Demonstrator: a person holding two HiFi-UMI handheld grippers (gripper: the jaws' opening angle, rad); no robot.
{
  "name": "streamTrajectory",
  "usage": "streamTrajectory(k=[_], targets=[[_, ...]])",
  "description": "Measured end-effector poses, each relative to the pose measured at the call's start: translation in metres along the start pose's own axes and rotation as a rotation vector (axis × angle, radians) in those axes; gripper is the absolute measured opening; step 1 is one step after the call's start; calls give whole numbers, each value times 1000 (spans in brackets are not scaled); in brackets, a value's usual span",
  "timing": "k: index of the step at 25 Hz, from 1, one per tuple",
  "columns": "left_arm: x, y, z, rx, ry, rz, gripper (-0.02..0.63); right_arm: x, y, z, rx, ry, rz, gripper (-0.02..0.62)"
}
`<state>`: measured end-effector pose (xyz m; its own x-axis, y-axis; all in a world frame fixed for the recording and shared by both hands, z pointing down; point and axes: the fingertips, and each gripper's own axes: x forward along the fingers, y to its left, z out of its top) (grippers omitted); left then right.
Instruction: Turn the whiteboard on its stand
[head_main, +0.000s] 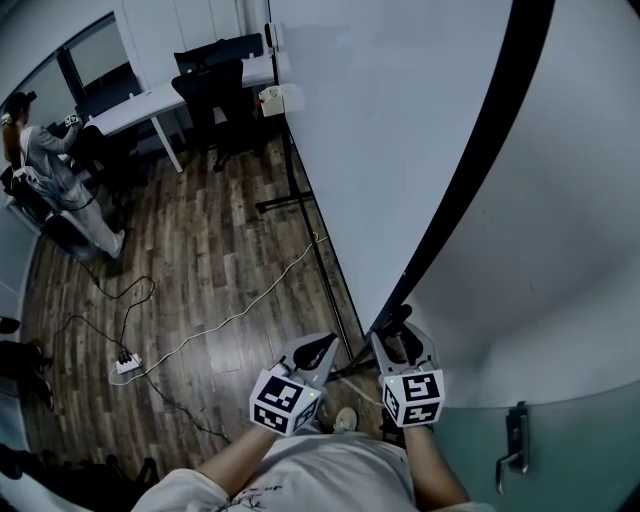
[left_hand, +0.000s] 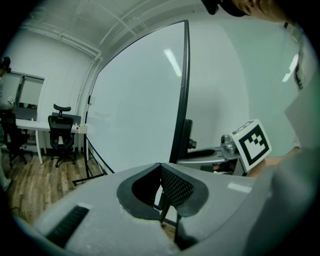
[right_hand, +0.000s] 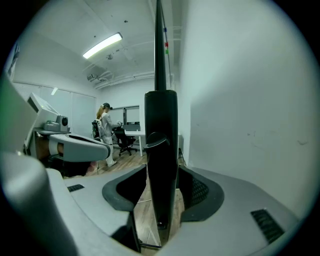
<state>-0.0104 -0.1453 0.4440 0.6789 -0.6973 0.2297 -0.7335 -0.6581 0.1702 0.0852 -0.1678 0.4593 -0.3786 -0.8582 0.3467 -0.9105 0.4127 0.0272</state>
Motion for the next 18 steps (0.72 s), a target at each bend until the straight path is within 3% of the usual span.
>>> streamTrajectory(k=[8,13,18], targets=[[8,-14,-6,1,8,-24,11,-16,3,-7,15,-6,4,184],[11,-21,-8,0,11,-33,11,-24,4,-8,18,-17,-8,47],[10,-29,-16,3,14,-36,11,-32,11,-16,27,-15,30,8]])
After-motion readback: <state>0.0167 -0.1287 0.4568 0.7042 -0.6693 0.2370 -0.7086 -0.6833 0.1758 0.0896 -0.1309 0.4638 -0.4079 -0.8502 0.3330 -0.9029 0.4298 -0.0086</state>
